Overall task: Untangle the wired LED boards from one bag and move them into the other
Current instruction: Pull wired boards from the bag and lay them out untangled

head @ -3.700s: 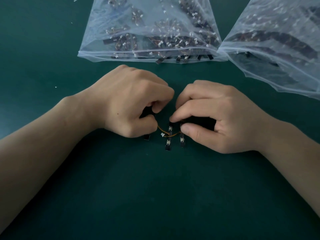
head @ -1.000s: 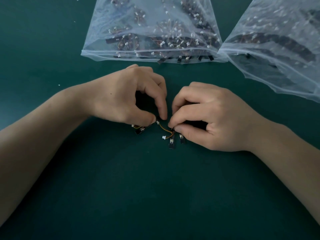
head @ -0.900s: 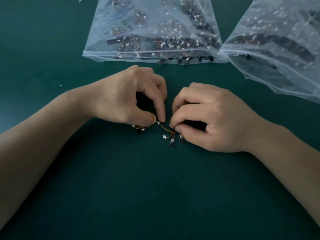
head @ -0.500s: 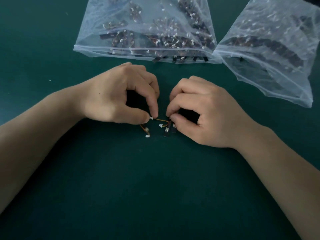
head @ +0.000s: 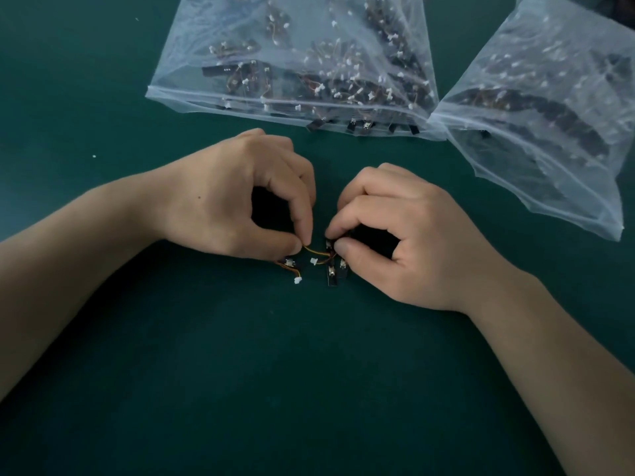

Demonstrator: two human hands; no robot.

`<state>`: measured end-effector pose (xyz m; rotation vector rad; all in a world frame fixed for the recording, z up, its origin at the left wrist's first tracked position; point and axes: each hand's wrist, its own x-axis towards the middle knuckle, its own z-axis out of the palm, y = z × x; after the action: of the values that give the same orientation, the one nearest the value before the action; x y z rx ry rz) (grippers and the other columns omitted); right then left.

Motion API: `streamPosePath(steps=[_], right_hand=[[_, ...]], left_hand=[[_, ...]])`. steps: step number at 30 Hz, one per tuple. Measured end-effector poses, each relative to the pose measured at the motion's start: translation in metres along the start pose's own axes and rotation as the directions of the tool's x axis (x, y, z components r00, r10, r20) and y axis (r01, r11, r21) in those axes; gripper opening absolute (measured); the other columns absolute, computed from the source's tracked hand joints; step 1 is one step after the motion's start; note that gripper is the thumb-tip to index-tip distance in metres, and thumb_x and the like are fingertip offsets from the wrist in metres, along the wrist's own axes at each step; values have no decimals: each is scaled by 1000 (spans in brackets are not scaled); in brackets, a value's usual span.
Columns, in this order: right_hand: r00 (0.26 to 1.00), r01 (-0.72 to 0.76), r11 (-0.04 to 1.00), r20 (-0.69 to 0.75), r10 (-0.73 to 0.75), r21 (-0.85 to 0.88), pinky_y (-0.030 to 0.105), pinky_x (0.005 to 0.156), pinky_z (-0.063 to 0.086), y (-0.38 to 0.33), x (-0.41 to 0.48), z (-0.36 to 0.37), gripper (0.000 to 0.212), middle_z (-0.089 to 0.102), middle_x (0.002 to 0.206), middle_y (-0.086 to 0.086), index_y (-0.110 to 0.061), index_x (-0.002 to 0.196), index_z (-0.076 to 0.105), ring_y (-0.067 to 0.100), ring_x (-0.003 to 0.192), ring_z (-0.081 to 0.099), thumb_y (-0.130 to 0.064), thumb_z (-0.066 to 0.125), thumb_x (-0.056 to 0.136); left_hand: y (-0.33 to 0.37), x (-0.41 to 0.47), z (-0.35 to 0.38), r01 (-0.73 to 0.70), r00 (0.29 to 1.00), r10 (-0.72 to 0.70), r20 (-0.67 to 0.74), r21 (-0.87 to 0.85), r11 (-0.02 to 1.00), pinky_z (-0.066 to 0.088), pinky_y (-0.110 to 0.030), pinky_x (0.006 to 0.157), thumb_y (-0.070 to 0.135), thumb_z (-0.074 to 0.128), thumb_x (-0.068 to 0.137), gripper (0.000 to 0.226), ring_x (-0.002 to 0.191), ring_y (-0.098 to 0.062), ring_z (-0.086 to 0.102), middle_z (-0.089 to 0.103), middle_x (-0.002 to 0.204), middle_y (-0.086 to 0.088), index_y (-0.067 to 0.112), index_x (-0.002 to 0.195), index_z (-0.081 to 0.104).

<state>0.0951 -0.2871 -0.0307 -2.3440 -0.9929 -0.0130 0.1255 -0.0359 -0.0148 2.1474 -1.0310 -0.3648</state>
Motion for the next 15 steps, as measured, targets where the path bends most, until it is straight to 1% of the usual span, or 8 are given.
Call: streamPosePath(steps=[5, 7, 9, 11, 13, 15], right_hand=[[1000, -10, 1000, 4, 10, 20, 41, 80, 50, 1, -1, 1, 7, 64, 97, -6, -22, 93, 80, 19, 90, 58, -22, 73, 93], [1000, -22, 999, 5, 22, 31, 42, 81, 49, 0, -1, 0, 8, 64, 97, -5, -22, 93, 80, 19, 90, 59, -22, 73, 94], [1000, -23, 999, 10, 22, 35, 41, 82, 49, 0, -1, 0, 9, 64, 98, -5, -21, 94, 80, 19, 91, 58, -25, 72, 95], [1000, -15, 999, 25, 14, 39, 41, 82, 49, 0, -2, 0, 12, 63, 99, -6, -21, 96, 80, 18, 91, 57, -30, 73, 94], [999, -17, 999, 29, 16, 30, 40, 81, 49, 0, -2, -1, 19, 63, 101, -7, -22, 97, 79, 16, 90, 56, -39, 75, 92], [999, -13, 1000, 33, 12, 26, 39, 81, 49, 1, -3, 0, 26, 62, 102, -8, -22, 99, 78, 16, 89, 56, -46, 78, 89]], left_hand=[[2, 2, -1, -16, 1000, 17, 16, -51, 999, 39, -18, 88, 24, 84, 78, 7, 85, -14, 65, 72, 82, 12, 29, 81, 80], [2, 2, -1, -11, 1000, 12, 24, -61, 998, 41, -19, 86, 25, 85, 79, 7, 84, -15, 66, 73, 81, 11, 27, 84, 81], [0, 0, -3, 18, 1000, -18, 8, -50, 999, 47, -30, 82, 31, 84, 80, 11, 87, -19, 66, 73, 85, 9, 30, 90, 80], [-4, -3, -8, 49, 997, -53, -52, -82, 995, 48, -45, 77, 34, 75, 83, 16, 87, -23, 63, 70, 91, 6, 28, 98, 76], [-7, -3, -15, 59, 996, -67, -63, -125, 990, 46, -50, 75, 36, 68, 80, 21, 85, -24, 59, 67, 93, 4, 24, 97, 71], [-9, -4, -18, 63, 998, -65, -18, -64, 996, 47, -50, 78, 43, 71, 76, 22, 87, -24, 60, 66, 93, 4, 27, 91, 69]])
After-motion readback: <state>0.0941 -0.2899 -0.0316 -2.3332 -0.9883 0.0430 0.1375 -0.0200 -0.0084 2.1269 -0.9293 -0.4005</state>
